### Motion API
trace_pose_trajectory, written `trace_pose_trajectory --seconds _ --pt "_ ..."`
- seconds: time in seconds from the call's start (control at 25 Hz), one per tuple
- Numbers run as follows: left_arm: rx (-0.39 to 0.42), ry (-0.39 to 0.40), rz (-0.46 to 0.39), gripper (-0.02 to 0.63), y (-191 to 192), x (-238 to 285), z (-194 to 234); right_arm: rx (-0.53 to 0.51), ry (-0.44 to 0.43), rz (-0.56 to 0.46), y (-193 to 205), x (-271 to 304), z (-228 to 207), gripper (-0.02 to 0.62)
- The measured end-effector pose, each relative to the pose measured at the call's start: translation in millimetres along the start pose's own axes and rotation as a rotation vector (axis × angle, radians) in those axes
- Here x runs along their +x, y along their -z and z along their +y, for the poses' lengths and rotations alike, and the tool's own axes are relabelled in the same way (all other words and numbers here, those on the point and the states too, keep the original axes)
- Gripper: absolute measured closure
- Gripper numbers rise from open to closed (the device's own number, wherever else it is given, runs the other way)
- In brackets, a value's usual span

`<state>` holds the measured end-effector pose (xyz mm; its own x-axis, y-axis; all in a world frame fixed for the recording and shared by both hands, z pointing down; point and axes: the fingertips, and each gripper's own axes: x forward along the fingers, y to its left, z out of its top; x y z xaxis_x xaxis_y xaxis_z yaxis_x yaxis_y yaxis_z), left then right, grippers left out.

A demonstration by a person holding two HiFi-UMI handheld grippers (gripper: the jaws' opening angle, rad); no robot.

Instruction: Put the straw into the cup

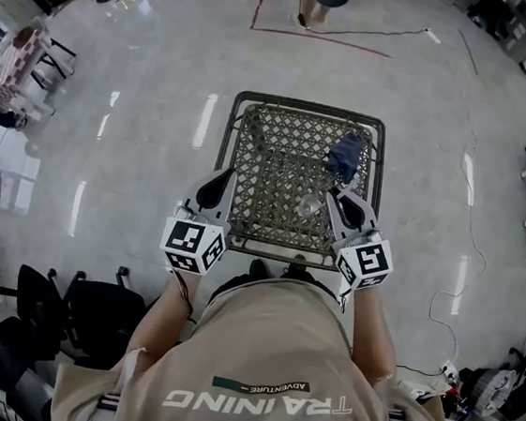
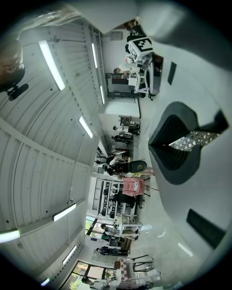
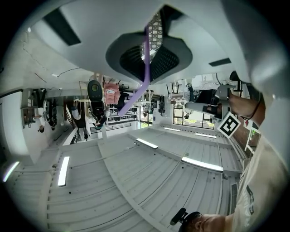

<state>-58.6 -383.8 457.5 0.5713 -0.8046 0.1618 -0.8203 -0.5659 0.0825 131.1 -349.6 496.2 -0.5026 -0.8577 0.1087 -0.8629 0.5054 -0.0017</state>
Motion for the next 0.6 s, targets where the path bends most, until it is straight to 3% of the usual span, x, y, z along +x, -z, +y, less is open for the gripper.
trace_pose_trajectory --seconds 0.36,0.6 --pt "0.051 -0.065 -0.016 0.591 -23 11 -9 0.094 -0.033 0.089 69 35 -34 0.551" --pt "0.05 -0.11 0.002 0.591 -20 -4 14 0.046 -0.071 0.163 99 67 -23 0.551"
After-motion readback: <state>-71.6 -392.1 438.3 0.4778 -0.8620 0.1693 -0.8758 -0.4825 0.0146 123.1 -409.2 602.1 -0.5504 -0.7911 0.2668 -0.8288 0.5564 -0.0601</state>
